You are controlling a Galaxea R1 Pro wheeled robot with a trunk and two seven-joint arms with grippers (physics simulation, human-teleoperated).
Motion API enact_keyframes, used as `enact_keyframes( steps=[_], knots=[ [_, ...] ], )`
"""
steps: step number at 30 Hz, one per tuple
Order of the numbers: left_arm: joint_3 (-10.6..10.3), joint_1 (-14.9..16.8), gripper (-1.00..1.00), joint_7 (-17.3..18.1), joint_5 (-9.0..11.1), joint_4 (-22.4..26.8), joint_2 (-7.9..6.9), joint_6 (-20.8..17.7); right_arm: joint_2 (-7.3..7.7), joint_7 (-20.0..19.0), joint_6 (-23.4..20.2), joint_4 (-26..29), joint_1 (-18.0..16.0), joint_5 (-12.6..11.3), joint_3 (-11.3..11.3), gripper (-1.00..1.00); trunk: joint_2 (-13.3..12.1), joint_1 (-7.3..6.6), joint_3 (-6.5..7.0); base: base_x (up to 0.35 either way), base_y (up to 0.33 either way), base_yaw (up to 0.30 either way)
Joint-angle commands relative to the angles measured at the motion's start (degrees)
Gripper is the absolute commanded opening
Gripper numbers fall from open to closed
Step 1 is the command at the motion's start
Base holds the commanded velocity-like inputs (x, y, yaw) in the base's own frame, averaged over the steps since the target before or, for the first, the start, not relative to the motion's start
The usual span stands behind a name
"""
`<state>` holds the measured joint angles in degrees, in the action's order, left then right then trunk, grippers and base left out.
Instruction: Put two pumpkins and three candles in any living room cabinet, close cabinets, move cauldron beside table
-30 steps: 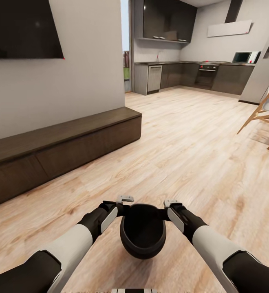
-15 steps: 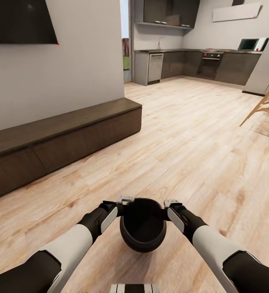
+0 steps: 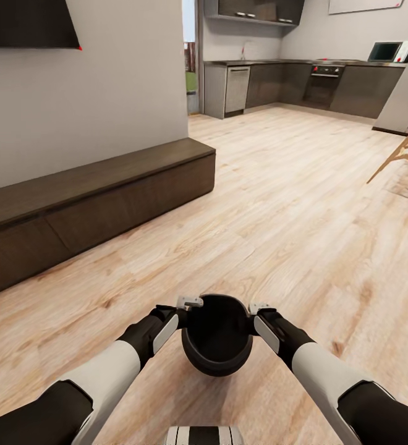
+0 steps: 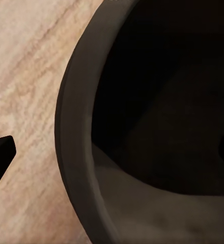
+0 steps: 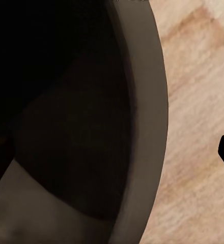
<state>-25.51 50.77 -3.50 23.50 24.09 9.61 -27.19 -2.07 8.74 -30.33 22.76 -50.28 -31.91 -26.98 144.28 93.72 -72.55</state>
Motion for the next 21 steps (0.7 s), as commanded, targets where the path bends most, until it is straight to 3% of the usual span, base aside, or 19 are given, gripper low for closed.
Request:
enact_keyframes(
  steps=[1,14,21],
  knots=[
    [-0.4,0.0,1.0,-0.4,0.6,0.1,-0.03,-0.2,0.04,0.5,-0.2,0.1,0.0,-0.6,-0.4,1.0,0.0,-0.01,-0.04,0.0,0.0,0.0],
    [-0.4,0.0,1.0,-0.4,0.6,0.1,-0.05,-0.2,0.04,0.5,-0.2,0.1,0.0,-0.6,-0.4,1.0,0.0,-0.01,-0.04,0.0,0.0,0.0],
    [-0.4,0.0,1.0,-0.4,0.6,0.1,-0.08,-0.2,0.04,0.5,-0.1,0.1,0.0,-0.6,-0.4,1.0,0.1,0.17,-1.59,0.0,0.0,0.0]
  ],
)
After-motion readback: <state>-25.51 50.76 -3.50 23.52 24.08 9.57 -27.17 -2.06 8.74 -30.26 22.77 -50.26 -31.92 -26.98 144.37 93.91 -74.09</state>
